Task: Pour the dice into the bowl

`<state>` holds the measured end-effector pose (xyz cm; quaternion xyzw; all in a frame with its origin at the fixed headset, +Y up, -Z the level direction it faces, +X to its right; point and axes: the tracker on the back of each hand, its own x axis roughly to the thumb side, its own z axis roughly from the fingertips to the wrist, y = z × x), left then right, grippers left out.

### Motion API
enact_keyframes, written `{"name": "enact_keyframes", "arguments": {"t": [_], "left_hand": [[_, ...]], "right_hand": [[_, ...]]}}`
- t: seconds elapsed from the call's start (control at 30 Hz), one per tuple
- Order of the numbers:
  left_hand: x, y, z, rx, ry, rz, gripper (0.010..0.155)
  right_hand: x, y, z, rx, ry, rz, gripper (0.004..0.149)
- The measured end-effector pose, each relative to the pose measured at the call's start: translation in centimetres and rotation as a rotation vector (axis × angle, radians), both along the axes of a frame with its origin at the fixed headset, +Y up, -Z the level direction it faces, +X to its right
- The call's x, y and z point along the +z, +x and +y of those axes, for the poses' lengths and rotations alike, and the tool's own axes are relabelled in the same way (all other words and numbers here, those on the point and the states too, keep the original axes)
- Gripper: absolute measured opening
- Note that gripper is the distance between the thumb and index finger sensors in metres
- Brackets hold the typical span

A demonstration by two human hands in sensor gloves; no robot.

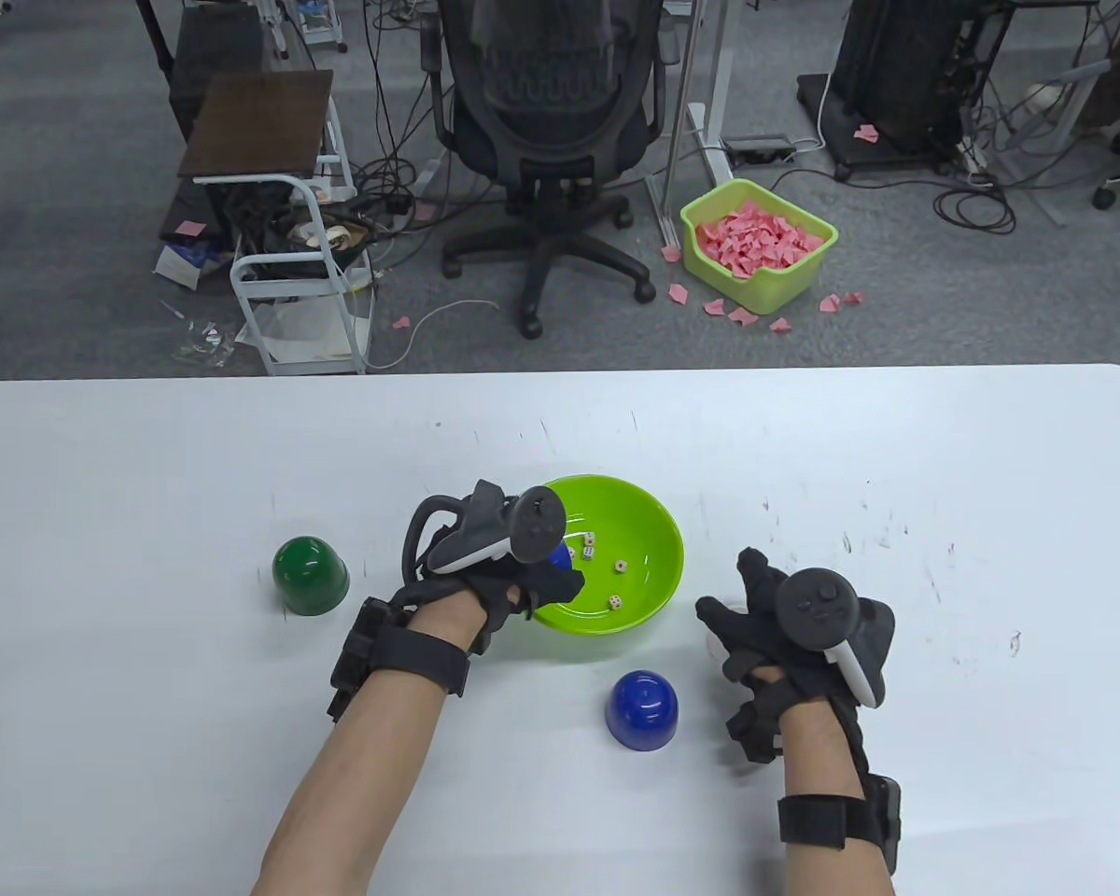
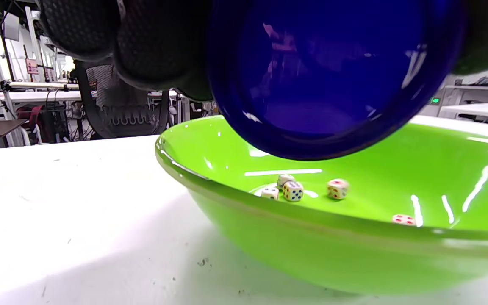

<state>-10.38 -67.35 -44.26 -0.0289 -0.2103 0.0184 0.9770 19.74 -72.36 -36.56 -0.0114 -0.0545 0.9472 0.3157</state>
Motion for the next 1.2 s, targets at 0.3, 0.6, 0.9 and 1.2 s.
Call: {"name": "enact_keyframes", "arguments": {"t": [0.3, 0.6, 0.9, 1.2], "left_hand": [[2.0, -3.0, 0.7, 0.163, 0.007, 0.001, 0.097], [4.9, -7.2, 0.2, 0.432, -0.015, -0.002, 0.101], [8.3, -11.3, -2.6, 0.679, -0.054, 0.017, 0.104], [10.5, -13.9, -4.9, 0.859, -0.073, 0.046, 0.104]], "right_hand": [[0.0, 0.1, 0.0, 0.003, 0.002, -0.005, 0.082], [0.1, 0.0, 0.0, 0.025, 0.006, 0.000, 0.081], [0.1, -0.2, -0.1, 0.040, 0.012, 0.003, 0.081], [0.2, -0.5, 0.0, 0.061, 0.034, 0.009, 0.080]]}}
